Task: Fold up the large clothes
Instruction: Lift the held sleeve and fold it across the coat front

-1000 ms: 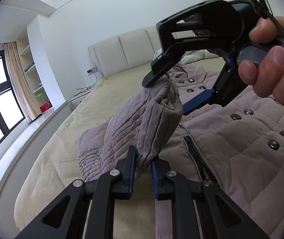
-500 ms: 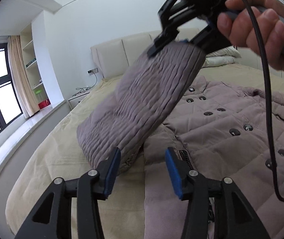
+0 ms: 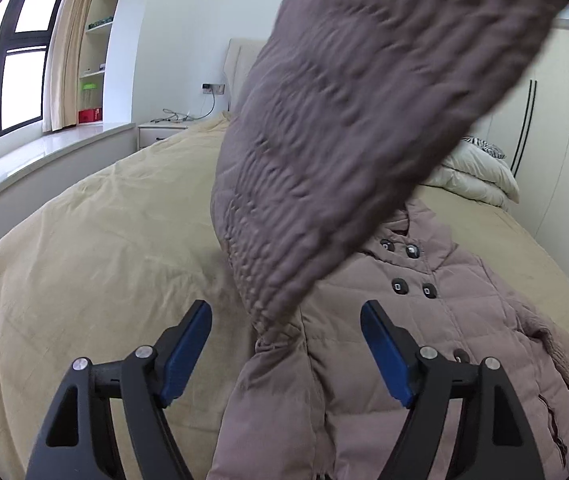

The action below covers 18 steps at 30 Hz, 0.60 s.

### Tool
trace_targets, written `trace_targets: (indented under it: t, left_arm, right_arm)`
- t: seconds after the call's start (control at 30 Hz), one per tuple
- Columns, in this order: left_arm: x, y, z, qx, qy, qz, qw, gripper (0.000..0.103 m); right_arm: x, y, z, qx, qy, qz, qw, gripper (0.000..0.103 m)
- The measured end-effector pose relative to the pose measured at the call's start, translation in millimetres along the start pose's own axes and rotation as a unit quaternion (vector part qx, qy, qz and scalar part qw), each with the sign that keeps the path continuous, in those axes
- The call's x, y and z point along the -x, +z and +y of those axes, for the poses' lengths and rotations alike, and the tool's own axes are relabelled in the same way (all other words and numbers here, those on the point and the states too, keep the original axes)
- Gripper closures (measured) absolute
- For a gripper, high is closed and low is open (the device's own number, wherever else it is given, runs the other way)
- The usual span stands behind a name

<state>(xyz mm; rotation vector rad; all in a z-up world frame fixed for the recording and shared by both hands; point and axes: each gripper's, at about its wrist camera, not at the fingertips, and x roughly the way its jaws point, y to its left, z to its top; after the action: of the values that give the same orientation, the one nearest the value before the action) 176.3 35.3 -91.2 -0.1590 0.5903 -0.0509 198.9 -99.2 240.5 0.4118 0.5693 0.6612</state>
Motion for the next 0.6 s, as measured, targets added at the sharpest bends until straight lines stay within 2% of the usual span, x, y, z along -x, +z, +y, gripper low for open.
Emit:
trace_targets:
  t: [0.1, 0.17, 0.23, 0.37, 0.5, 0.6]
  left_arm:
    - [-30, 1, 0, 0.005, 0.013, 0.025, 0.9996, 0.024]
    - [-47, -2, 4, 0.01, 0.014, 0.053, 0.9984, 0.042]
    - [-59, -6, 15, 0.034, 0.009, 0.076, 0.9965, 0.05]
    - [-69, -7, 46, 0.087, 0.025, 0.087, 0.9922, 0.053]
    - [-76, -15, 68, 0.142, 0.025, 0.101, 0.9844, 0.054]
    - [-76, -20, 69, 0.138, 0.023, 0.097, 0.9854, 0.054]
  right_arm:
    - [24, 14, -16, -0.008, -0.006, -0.02, 1.0, 0.088]
    - [40, 20, -36, -0.022, -0.014, -0.034, 0.999, 0.088]
    - [56, 23, -63, -0.045, -0.023, -0.046, 0.998, 0.088]
    - [70, 12, -128, -0.092, -0.051, -0.056, 0.993, 0.088]
    - [64, -39, -217, -0.16, -0.085, -0.045, 0.982, 0.088]
    - [44, -88, -286, -0.225, -0.12, -0.026, 0.967, 0.088]
